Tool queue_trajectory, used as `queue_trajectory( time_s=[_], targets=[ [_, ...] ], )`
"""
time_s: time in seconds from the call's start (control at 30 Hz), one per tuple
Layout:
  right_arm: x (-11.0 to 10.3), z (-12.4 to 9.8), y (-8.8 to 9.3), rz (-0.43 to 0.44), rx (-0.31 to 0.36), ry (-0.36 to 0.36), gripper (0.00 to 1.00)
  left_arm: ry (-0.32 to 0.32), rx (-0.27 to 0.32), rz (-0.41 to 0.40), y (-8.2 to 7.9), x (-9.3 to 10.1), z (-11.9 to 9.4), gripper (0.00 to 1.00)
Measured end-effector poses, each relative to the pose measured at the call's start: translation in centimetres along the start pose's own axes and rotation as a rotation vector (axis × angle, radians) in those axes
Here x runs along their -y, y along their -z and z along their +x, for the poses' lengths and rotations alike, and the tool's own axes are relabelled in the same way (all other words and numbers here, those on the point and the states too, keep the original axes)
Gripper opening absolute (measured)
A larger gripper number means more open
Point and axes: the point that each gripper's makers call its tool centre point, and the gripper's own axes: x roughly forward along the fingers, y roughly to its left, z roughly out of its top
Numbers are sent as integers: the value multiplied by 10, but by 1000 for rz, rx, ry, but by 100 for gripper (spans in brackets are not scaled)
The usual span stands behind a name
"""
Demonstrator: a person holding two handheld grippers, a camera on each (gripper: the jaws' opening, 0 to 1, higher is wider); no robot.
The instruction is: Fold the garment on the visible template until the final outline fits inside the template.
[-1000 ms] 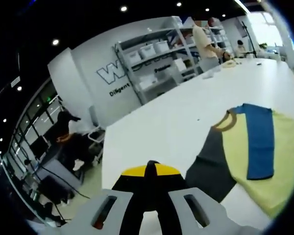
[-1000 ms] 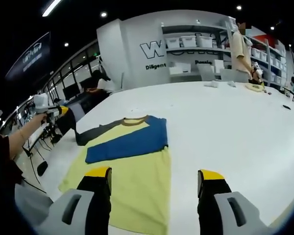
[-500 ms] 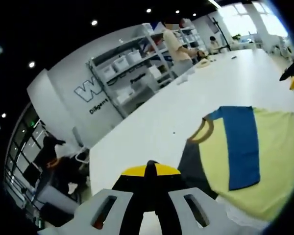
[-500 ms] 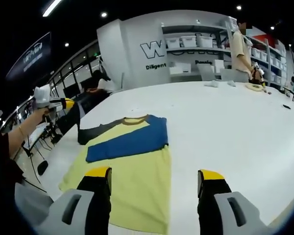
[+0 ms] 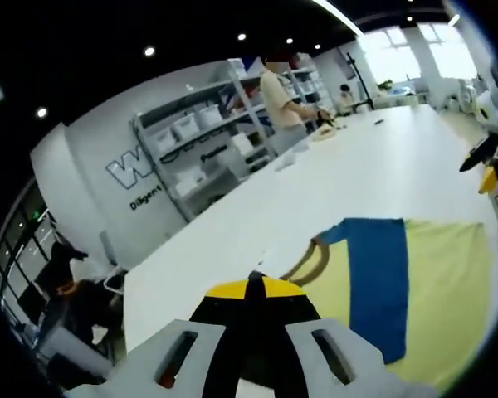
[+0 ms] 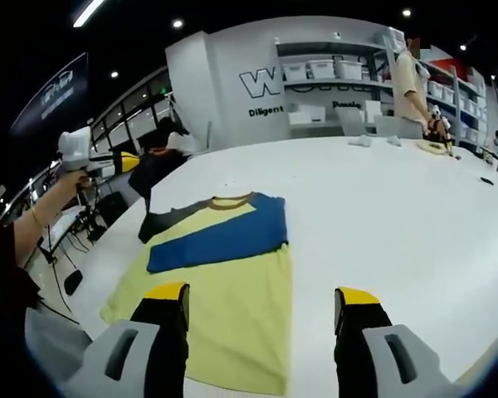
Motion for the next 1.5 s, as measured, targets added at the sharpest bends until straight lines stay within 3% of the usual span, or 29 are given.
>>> queue_trajectory(
  time_s=[0.23, 1.03, 1.5],
  targets=[
    [0, 1, 2, 4, -3, 0, 68, 45, 32, -6, -19, 26, 11, 2],
    [-1, 1, 10, 14, -25, -6, 69, 191, 55, 60, -47, 108, 37, 2],
    [-1, 0, 18, 20, -38, -2, 69, 294, 46, 110, -45, 159, 36, 2]
  ],
)
